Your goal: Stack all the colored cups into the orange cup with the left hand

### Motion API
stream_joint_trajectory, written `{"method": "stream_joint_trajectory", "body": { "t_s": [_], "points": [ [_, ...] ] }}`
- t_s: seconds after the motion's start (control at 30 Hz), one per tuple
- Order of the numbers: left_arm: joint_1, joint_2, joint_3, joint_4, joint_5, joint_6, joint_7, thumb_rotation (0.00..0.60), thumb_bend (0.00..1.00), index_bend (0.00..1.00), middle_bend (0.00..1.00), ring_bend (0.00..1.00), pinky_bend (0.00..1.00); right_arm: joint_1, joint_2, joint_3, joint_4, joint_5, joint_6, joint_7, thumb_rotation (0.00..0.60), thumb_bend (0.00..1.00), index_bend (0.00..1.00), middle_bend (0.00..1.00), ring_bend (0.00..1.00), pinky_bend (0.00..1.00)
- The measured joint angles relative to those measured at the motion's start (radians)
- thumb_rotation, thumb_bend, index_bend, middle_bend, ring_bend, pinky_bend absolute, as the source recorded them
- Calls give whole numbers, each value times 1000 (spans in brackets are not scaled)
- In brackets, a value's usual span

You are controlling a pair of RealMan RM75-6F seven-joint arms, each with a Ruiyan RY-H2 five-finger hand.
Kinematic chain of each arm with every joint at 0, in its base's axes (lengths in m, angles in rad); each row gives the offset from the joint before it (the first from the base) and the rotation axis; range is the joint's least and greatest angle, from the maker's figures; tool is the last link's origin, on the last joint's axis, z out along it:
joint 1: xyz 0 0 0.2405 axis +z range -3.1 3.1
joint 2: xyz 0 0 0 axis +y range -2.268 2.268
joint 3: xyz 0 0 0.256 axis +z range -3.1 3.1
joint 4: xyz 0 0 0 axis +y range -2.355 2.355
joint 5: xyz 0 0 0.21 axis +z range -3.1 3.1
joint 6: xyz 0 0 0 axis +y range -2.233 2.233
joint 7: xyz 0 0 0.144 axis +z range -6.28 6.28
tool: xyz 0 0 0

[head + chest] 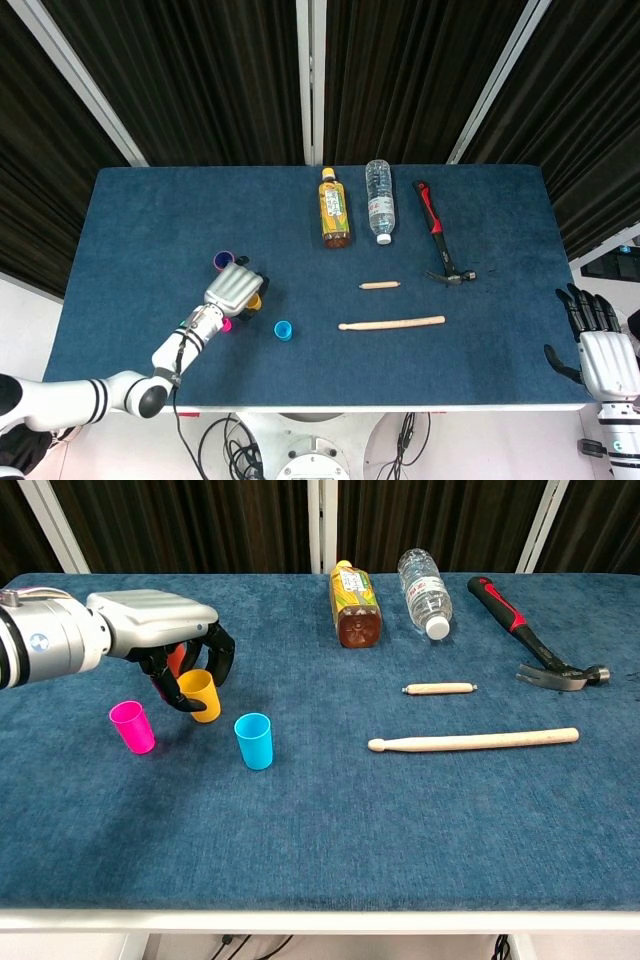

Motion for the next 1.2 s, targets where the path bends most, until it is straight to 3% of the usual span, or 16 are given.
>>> {"method": "stream_joint_trajectory", "body": {
  "t_s": [0.37, 0.57, 1.2],
  "points": [
    [-7, 109, -50, -129, 6, 61, 34, 600, 284, 502, 489, 528, 195, 1, 7, 4, -9, -3, 4, -1, 600, 268, 0, 0, 0, 0],
    [-22, 175, -85, -160, -78, 64, 58, 600, 284, 502, 489, 528, 195, 4, 7, 1, -12, -8, 1, -7, 600, 268, 0, 0, 0, 0],
    [-57, 123, -80, 55, -187, -33, 5, 600, 285, 487, 471, 519, 196, 3, 21, -1, -49, -34, 25, -29, 600, 270, 0, 0, 0, 0]
  ]
}}
